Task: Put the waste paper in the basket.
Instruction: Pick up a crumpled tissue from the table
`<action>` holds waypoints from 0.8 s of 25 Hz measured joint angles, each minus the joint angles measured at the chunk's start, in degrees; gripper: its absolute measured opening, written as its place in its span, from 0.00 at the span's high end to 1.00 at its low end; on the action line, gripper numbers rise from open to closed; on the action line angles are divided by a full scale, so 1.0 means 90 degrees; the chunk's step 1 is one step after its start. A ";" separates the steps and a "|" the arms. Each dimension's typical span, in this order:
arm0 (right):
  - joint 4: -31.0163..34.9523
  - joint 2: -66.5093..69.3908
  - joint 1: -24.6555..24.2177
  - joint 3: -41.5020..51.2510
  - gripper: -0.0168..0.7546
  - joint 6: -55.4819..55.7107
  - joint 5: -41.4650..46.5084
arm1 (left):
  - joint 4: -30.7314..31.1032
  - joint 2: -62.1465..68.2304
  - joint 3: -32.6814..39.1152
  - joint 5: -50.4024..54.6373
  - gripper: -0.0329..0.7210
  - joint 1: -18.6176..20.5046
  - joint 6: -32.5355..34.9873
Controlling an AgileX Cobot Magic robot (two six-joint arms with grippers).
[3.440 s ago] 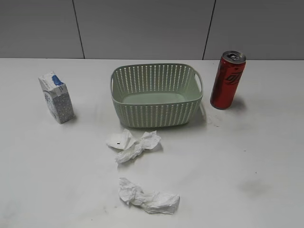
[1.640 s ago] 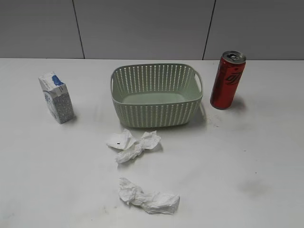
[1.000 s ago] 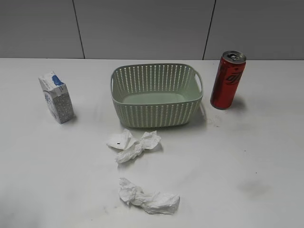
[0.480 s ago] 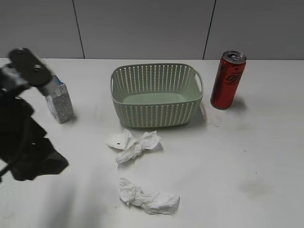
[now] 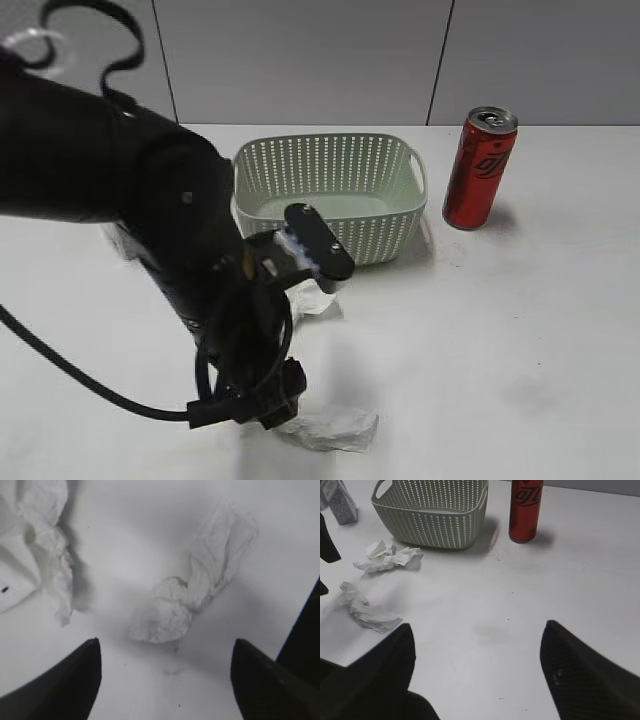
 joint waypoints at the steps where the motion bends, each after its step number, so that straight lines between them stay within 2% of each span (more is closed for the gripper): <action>1: 0.0000 0.0000 0.0000 0.0000 0.22 0.0000 0.0000 | 0.0000 0.0165 -0.0094 -0.0022 0.17 -0.0013 0.0000; 11: -0.0019 0.0000 0.0000 0.0000 0.22 -0.0006 0.0000 | -0.0127 0.1229 -0.0321 -0.0120 0.18 -0.0015 0.0000; 14: -0.0025 0.0000 0.0000 0.0000 0.22 -0.0006 0.0000 | -0.0161 0.1274 -0.0339 -0.0327 0.22 -0.0015 0.0000; 16: -0.0025 0.0000 0.0000 0.0000 0.22 -0.0006 0.0000 | -0.0207 0.1289 -0.0339 -0.0490 0.32 -0.0015 0.0000; 20: -0.0025 0.0000 0.0000 0.0000 0.22 -0.0006 0.0000 | -0.0352 0.1327 -0.0346 -0.0616 0.71 -0.0015 0.0000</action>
